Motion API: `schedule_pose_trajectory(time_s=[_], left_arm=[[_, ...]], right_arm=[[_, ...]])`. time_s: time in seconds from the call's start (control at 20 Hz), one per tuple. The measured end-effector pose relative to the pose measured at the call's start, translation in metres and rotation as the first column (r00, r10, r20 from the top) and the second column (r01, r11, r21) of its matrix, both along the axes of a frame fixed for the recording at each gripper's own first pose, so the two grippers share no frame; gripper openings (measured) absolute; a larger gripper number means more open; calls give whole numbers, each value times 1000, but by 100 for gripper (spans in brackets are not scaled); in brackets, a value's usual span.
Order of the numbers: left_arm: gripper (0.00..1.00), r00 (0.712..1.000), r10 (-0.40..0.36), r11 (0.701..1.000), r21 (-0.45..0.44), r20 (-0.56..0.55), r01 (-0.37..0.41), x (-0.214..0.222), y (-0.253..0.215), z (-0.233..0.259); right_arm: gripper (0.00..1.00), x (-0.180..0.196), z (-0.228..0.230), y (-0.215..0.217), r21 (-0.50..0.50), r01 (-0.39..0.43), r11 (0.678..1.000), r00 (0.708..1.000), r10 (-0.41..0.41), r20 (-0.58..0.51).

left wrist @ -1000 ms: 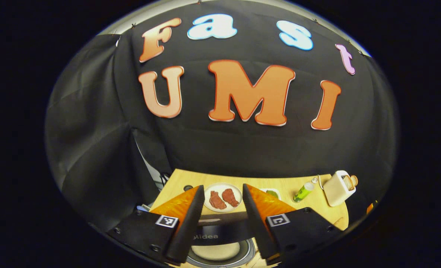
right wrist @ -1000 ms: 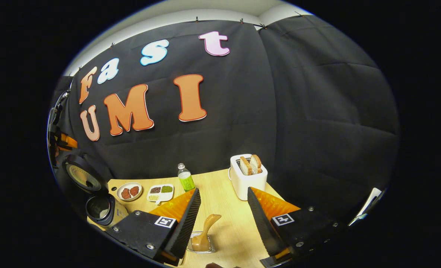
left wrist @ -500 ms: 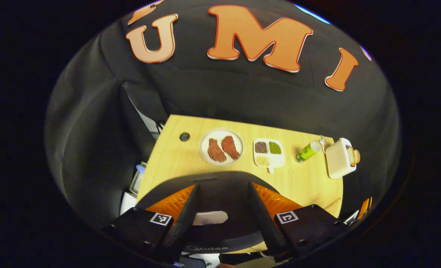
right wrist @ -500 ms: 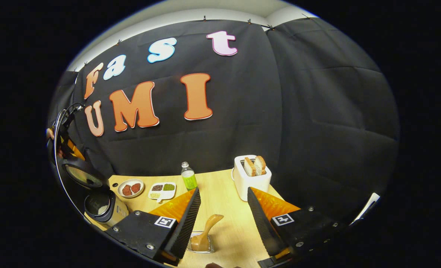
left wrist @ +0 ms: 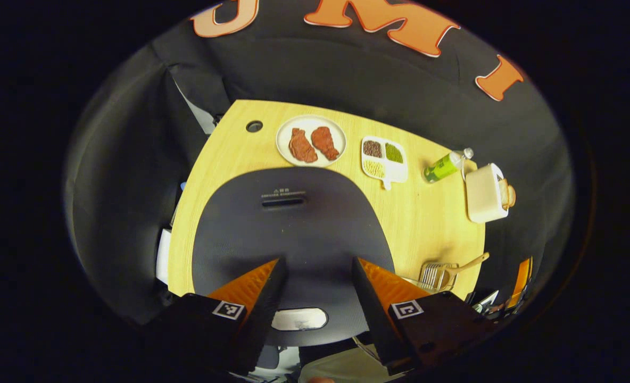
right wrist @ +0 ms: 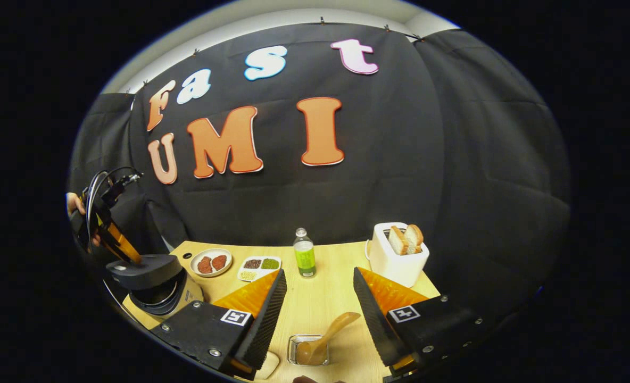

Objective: Close the left gripper, press the button to open the rice cooker; take a wooden spoon from the chopstick holder with the right hand, scoop a spoonful of rice and pour it into the rice cooker, then put the wooden spoon back into the chopstick holder.

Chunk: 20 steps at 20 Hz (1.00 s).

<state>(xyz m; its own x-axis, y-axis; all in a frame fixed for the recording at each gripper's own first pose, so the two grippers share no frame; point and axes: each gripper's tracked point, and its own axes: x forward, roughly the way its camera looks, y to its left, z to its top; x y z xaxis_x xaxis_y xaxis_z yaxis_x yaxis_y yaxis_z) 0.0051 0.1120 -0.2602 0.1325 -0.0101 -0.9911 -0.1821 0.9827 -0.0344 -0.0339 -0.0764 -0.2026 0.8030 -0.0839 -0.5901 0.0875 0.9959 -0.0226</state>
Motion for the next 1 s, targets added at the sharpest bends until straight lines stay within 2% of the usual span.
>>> schedule_pose_trajectory(time_s=[0.35, 0.45, 0.5, 0.55, 0.6, 0.65, 0.75, 0.9, 1.0], left_arm=[[82, 987, -20, 999, 41, -162, 27, -26, 7, -39], [82, 986, -36, 996, 72, -162, 49, -24, 4, -42], [86, 988, -40, 995, 83, -149, 53, -19, 5, -44], [84, 985, -35, 996, 79, -169, 49, -26, 3, -46], [90, 988, -28, 995, 86, -149, 41, -23, 3, -46], [84, 988, -25, 995, 89, -151, 38, -24, 2, -50], [85, 993, -19, 994, 105, -113, 31, -22, 2, -51], [89, 1000, 19, 990, 138, 5, -20, -20, 5, -48], [87, 993, 29, 987, 154, 117, -47, -19, 6, -45]], right_arm=[[79, 8, -10, 29, 11, -83, 996, 997, 83, 2], [79, 8, -13, 31, 9, -95, 995, 995, 96, -7], [79, 9, -15, 34, 9, -100, 995, 995, 100, -10], [79, 10, -17, 36, 12, -106, 994, 994, 106, -12], [79, 10, -18, 40, 13, -111, 994, 994, 111, -14], [79, 9, -20, 43, 15, -117, 993, 993, 117, -17], [79, 10, -20, 52, 24, -133, 991, 991, 133, -15], [79, 13, -18, 64, 27, -159, 987, 987, 159, -10], [79, 18, -15, 71, 19, -174, 985, 985, 174, 7]])
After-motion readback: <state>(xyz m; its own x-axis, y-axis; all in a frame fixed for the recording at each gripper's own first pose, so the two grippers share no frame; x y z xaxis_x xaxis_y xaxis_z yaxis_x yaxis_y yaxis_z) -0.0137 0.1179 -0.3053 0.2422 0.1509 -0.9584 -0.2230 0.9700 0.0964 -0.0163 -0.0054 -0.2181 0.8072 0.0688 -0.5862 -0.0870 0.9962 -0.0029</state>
